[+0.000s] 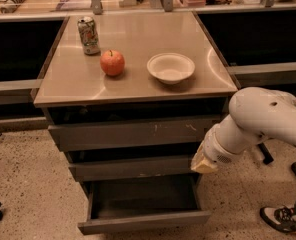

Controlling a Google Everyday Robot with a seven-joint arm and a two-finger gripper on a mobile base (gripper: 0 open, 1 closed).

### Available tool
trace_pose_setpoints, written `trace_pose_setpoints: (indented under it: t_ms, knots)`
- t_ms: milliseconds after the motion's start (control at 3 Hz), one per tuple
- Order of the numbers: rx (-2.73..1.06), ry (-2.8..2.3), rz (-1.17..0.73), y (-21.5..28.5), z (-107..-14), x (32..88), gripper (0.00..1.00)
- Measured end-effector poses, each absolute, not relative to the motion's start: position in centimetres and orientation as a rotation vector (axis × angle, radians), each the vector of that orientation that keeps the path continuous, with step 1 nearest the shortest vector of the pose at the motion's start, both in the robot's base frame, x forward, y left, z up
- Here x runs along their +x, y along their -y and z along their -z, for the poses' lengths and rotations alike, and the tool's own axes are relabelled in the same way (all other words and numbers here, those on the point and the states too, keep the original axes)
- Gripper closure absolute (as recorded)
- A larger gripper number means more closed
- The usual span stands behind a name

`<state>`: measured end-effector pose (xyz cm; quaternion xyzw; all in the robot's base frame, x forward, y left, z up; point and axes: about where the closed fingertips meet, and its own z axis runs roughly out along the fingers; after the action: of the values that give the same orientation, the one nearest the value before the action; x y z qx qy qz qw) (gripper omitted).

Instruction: Close bottom drawer

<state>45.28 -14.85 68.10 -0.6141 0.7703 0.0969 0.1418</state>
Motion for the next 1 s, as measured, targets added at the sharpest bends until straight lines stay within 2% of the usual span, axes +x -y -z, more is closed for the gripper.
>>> trace_pose_setpoints:
  t_ms: [333,667,1000]
  knots:
    - [-1.773,-2.223,-0.28,14.9,-68.1,45.3,1.0]
    - [-1.823,-2.223,-0.232,16.6,-63.7,44.8,1.0]
    - [-1.834,-2.221,-0.245,19.9,-55.5,44.1,1.0]
